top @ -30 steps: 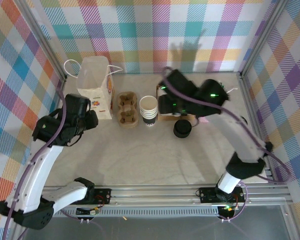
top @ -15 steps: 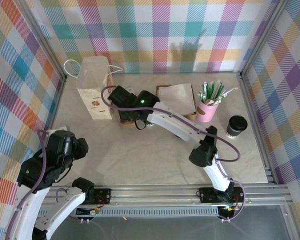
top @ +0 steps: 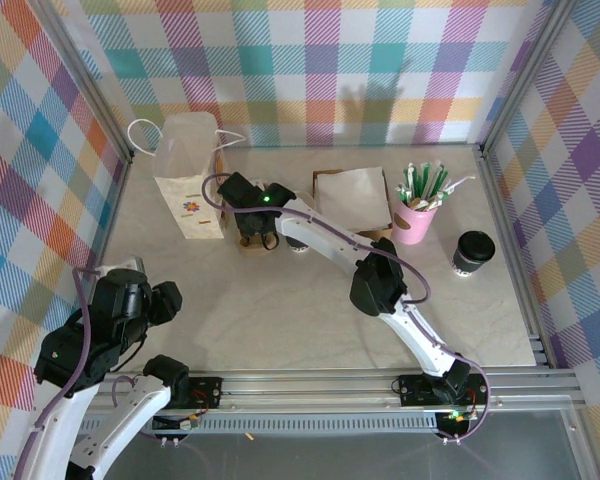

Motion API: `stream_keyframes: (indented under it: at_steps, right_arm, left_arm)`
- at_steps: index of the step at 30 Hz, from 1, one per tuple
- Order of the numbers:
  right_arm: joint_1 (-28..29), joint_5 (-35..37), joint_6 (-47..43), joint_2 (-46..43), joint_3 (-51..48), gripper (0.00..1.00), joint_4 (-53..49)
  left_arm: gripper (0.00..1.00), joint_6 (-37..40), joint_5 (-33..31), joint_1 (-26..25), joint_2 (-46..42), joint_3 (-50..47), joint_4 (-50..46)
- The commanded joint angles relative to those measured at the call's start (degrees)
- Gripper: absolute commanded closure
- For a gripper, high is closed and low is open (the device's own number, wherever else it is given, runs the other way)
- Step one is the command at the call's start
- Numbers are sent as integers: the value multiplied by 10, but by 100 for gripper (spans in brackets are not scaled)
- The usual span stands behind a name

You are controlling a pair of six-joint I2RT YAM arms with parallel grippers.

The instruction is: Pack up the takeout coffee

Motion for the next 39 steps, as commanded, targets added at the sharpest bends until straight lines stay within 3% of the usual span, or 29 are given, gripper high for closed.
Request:
stream_keyframes:
  at_steps: [1,39]
  right_arm:
    - [-4,-1,-7,11,26,52,23]
    - [-9,58,-53,75,32,55,117]
  left_arm:
    - [43,14,15,4,-2,5,36]
    - [43,7,79,5,21,14,39]
